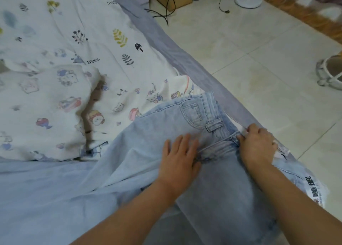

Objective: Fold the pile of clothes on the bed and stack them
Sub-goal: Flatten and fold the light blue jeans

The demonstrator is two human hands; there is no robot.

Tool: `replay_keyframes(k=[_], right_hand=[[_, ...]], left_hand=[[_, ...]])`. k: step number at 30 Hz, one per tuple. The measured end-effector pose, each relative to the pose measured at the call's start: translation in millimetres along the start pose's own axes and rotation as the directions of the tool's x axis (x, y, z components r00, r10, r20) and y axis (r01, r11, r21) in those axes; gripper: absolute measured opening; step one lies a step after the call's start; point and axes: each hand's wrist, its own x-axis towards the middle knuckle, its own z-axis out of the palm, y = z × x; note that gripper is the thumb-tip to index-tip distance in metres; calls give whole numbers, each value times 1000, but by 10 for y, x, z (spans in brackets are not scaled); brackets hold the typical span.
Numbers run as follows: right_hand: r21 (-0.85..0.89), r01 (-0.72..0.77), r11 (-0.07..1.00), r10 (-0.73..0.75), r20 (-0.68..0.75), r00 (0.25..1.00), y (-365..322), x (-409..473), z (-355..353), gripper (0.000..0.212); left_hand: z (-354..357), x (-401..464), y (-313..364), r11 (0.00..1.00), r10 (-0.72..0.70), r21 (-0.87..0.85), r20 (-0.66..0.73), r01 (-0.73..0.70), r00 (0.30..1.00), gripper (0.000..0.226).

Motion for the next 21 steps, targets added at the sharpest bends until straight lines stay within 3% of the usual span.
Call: replay_keyframes(k=[2,4,5,7,9,11,13,15,18,21], right_hand=[[37,139,990,-136,-78,988,-126,-119,2,36],[-99,394,914,-391,48,919,-242,-274,13,44],[-190,460,868,-434,163,886,-260,-332,27,47],[-328,437,838,-350,291,890,-268,-372,-3,49],[-352,381,855,-306,251,918,-348,-436,-102,45],[-263,384,885,-351,165,922,-532,-538,-201,44],[-150,466,872,-462,66,885,-786,-743,-253,42],[-52,598,800,-600,-26,800,-1079,-1064,-287,44],[39,762,646,-760,-57,647,-1525,-1622,-248,36],[121,849,514,-856,19,516,-1895,-2231,-123,27]], left_hand=[[135,-195,-182,998,-50,46,275,39,960,63],[162,-285,-292,1000,-15,17,336,10,942,65],[92,-287,-311,1000,18,-28,313,-10,950,61],[-134,-283,-331,983,27,-183,206,11,978,40],[-386,-407,-436,952,-36,-301,70,56,997,34],[-616,-687,-621,923,-121,-372,-45,96,992,33],[-784,-1084,-863,900,-197,-413,-101,139,975,32],[-899,-1548,-1138,884,-286,-408,-89,227,954,36],[-912,-2309,-1585,811,-505,-395,-102,431,857,40],[-806,-3046,-2015,615,-765,-331,-33,715,643,27]])
